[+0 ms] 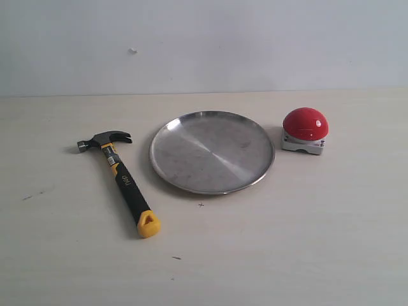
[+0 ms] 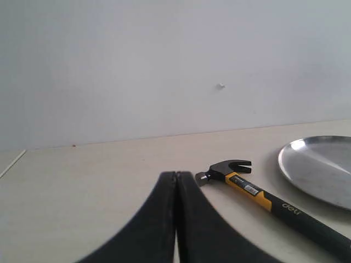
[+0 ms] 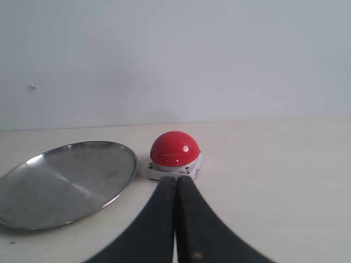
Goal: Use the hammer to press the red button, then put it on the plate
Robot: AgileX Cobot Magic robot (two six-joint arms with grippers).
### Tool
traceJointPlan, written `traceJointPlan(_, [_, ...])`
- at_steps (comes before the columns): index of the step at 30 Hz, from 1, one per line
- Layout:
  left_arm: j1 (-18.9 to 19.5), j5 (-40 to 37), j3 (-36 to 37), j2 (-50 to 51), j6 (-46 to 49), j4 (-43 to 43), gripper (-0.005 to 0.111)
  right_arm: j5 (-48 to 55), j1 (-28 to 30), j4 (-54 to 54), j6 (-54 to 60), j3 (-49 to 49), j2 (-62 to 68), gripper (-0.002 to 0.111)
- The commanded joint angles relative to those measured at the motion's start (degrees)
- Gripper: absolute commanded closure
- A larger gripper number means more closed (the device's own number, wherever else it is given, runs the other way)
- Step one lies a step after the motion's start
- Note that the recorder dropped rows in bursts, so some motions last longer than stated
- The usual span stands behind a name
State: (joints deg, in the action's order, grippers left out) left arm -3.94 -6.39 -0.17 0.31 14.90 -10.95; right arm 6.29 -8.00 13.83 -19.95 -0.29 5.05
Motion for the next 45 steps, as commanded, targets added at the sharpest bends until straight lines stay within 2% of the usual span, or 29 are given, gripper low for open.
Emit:
traceJointPlan(1, [-0.33,0.60,0.17,-0.31,0.13,0.19,0.107,-0.16,0.28,-0.55,0.27,0.29,-0.14,0.108])
traceJointPlan(9, [-0.33,1.28,0.17,-0.31,0.97,0.62,0.107,-0.16,0.28,-0.55,0.27,0.29,-0.14,0.108])
traceJointPlan(12, [-0.33,9.36,0.17,-0.31,2.61,0.15,0.107,-0.16,0.28,-0.55,0.27,0.29,-0.14,0.108])
traceJointPlan(15, [-0.33,14.28,0.17,-0.31,-4.82,-5.71,0.107,-0.16,0.28,-0.54,0.16,0.29,-0.14,0.108])
traceJointPlan(19, [-0.33,14.26,0.17,-0.31,-21.69,-8.85,0.107,-0.16,0.28,-0.54,0.16,0.29,-0.14,0.108])
traceJointPlan(25, [-0.33,16.64,0.17,-0.31,-27.39,-8.85,0.107,-0.16,0.28,-0.54,0.27,0.29,-0.14,0.108])
traceJointPlan(29, [-0.33,18.73,0.05,-0.27,-34.86,-7.96,0.107,-0.16,0.28,-0.54,0.27,0.29,-0.14,0.108])
traceJointPlan(31, [-0.33,17.02,-2.38,0.75,-35.03,-5.27,0.107,-0.16,0.28,-0.54,0.27,0.29,-0.14,0.108])
traceJointPlan(35, [-0.33,7.04,-11.52,5.25,-35.03,-2.35,0.107,-0.16,0.28,-0.54,0.27,0.29,-0.14,0.108])
traceJointPlan(38, [-0.33,4.97,-17.94,10.09,-33.41,-2.26,0.107,-0.16,0.28,-0.54,0.27,0.29,-0.14,0.108])
traceJointPlan(45, [-0.33,-4.06,-31.52,29.09,-20.38,-1.69,0.107,-0.16,0.28,-0.54,0.27,0.29,-0.14,0.108])
